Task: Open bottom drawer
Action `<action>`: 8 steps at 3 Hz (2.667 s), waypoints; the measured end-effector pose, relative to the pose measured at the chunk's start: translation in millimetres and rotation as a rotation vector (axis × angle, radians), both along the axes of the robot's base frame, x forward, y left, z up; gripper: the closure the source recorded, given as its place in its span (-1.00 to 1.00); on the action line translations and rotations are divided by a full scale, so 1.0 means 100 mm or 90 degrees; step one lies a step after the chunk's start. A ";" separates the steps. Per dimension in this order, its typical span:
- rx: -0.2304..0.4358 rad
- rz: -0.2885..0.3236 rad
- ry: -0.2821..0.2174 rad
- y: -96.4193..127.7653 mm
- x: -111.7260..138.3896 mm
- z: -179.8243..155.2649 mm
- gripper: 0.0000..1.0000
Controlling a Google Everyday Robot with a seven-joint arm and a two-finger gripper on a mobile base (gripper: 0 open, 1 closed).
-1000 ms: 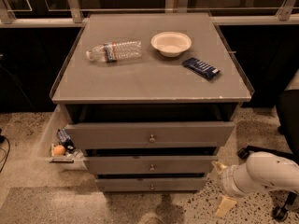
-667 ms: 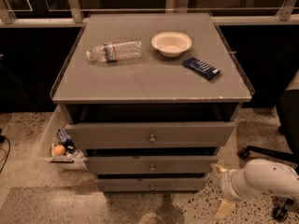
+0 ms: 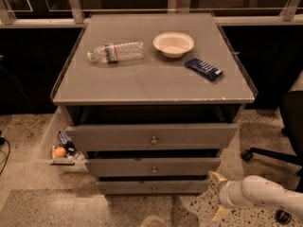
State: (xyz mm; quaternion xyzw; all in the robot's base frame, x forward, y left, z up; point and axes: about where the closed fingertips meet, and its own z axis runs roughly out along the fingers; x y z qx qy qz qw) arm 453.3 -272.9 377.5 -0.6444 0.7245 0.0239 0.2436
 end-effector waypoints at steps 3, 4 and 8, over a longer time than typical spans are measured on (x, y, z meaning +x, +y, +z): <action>0.055 0.040 0.022 0.27 -0.01 -1.14 -1.00; 0.072 0.078 0.014 0.50 0.00 -1.58 -1.00; 0.097 0.147 -0.068 0.88 0.83 -2.04 -1.00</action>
Offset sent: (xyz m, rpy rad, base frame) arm 0.0070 0.0035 -0.0446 0.0675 0.0108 0.0149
